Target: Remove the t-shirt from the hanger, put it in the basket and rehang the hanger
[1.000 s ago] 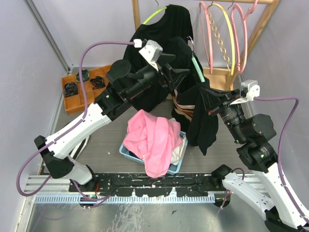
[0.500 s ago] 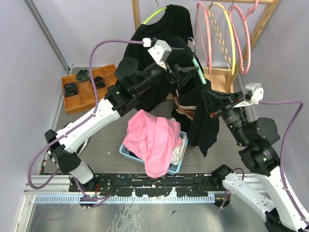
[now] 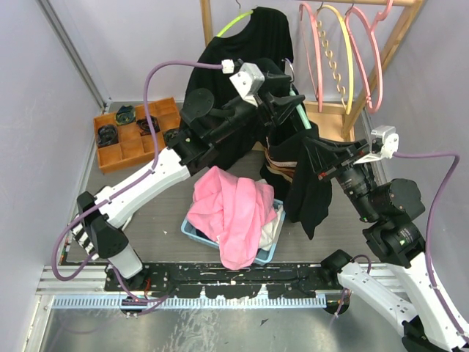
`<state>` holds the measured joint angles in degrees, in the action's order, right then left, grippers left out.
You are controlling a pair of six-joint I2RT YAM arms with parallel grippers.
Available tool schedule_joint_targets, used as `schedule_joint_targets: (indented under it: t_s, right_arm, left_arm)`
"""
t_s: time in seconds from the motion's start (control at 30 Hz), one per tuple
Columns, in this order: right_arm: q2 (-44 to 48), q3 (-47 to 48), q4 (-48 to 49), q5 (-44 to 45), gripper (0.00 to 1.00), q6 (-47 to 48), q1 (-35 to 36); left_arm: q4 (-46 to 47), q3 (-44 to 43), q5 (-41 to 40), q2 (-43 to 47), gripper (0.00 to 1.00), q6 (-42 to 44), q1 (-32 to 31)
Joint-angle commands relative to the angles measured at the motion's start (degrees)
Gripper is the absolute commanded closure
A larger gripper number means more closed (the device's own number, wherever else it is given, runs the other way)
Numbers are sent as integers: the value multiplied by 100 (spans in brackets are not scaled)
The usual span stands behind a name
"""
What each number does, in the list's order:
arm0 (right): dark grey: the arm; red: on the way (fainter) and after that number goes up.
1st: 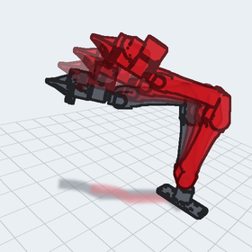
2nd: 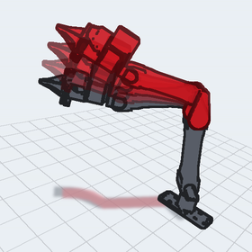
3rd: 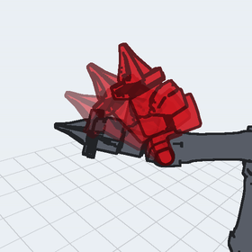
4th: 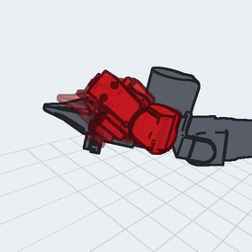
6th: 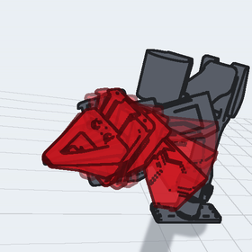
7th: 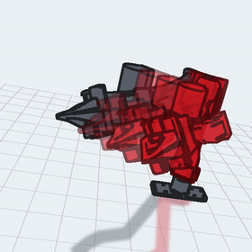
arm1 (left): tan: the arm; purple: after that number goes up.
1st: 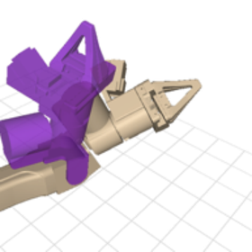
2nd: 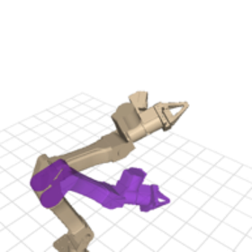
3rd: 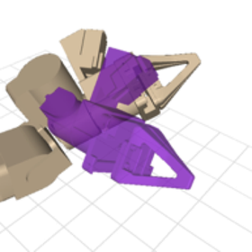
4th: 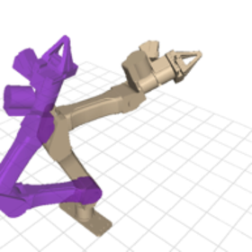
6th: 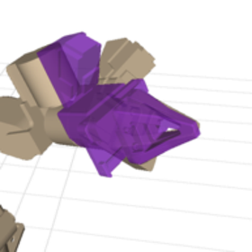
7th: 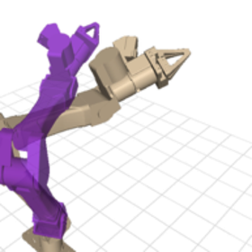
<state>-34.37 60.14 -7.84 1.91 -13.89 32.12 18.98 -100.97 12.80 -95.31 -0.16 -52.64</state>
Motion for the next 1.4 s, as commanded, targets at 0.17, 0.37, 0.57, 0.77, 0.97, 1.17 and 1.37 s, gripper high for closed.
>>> schedule_joint_targets:
  t_s: [0.17, 0.37, 0.57, 0.77, 0.97, 1.17, 1.37]
  right_arm:
    - [154, 74, 828, -174, 99, -103, -3]
    - [192, 72, 796, -173, 99, -123, -4]
    - [130, 213, 524, -81, 66, -87, -4]
    - [-151, 479, -23, -35, 39, 43, -4]
    - [-96, 373, -204, 101, 34, 61, -4]
    - [102, 103, -477, 313, 34, 46, -2]
    - [349, -298, -772, 371, 34, -69, -5]
  left_arm:
    - [343, -168, 54, -115, 64, 34, 17]
    - [270, -257, 64, -148, 94, 20, 17]
    - [-452, -640, -552, -229, 100, -218, 12]
    - [-1365, -1276, -1454, -430, 100, -247, 123]
    - [-2237, -2072, -1335, -711, 100, -531, 546]
    - [-2651, -2493, -1096, -799, 100, -713, 828]
    - [-2988, -2815, -1069, -847, 100, -720, 884]
